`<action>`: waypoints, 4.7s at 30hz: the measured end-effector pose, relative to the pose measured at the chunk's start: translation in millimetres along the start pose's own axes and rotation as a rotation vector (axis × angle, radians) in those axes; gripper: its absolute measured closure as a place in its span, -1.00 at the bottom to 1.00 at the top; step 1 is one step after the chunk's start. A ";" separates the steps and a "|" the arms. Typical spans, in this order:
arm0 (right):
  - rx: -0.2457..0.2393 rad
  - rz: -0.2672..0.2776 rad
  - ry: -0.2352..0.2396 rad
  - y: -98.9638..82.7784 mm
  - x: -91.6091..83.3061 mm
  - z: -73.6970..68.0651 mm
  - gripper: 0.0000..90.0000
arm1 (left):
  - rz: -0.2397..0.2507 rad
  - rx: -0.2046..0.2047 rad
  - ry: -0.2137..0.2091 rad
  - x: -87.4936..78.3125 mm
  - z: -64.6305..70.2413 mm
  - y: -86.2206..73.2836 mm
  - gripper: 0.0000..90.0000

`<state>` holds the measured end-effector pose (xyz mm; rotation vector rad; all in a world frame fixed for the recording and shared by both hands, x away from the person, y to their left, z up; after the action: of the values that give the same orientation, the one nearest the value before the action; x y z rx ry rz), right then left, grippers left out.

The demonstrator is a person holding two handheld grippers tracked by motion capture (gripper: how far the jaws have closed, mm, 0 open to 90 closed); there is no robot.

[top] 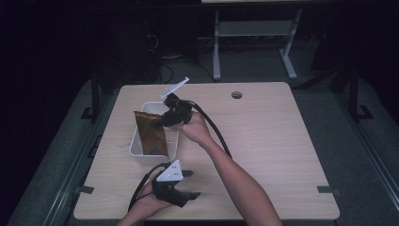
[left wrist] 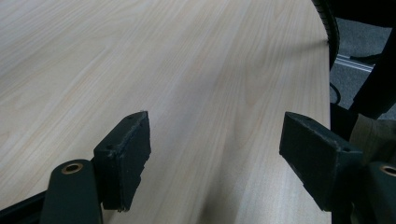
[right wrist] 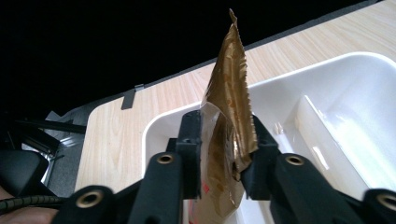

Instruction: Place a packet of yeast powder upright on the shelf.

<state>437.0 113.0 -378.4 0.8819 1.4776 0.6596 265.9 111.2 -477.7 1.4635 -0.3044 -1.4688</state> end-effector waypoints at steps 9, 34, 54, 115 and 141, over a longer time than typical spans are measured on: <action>0.035 -0.011 -0.016 -6.8 -1.6 4.3 0.39 | 0.004 -0.007 -0.001 0.1 0.1 0.2 -0.46; 0.092 -0.023 -0.042 -22.8 -9.8 12.5 0.15 | 0.004 -0.006 0.002 -0.2 -0.9 0.4 -0.46; 0.115 -0.023 -0.047 -38.5 -26.2 12.7 0.12 | 0.010 -0.013 0.014 -1.1 -3.0 1.2 -0.49; 0.208 0.024 -0.140 -122.6 -127.8 5.3 0.05 | 0.011 -0.042 0.027 4.5 -10.0 4.1 -0.51; 0.260 0.033 -0.178 -167.5 -168.0 -8.1 0.01 | 0.007 -0.050 0.032 8.6 -12.7 5.8 -0.51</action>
<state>401.6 -117.5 -422.5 1.1374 1.4090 0.4054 281.4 107.7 -481.5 1.4429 -0.2514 -1.4365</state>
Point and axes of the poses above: each handheld gripper's, and its own axes: x roughly forward along the jaws, y roughly out of its top, z roughly to its right, the point moved 6 cm from there along x, roughly forward along the jaws, and after that the axes turned 14 degrees about -x, right-handed, at the moved point
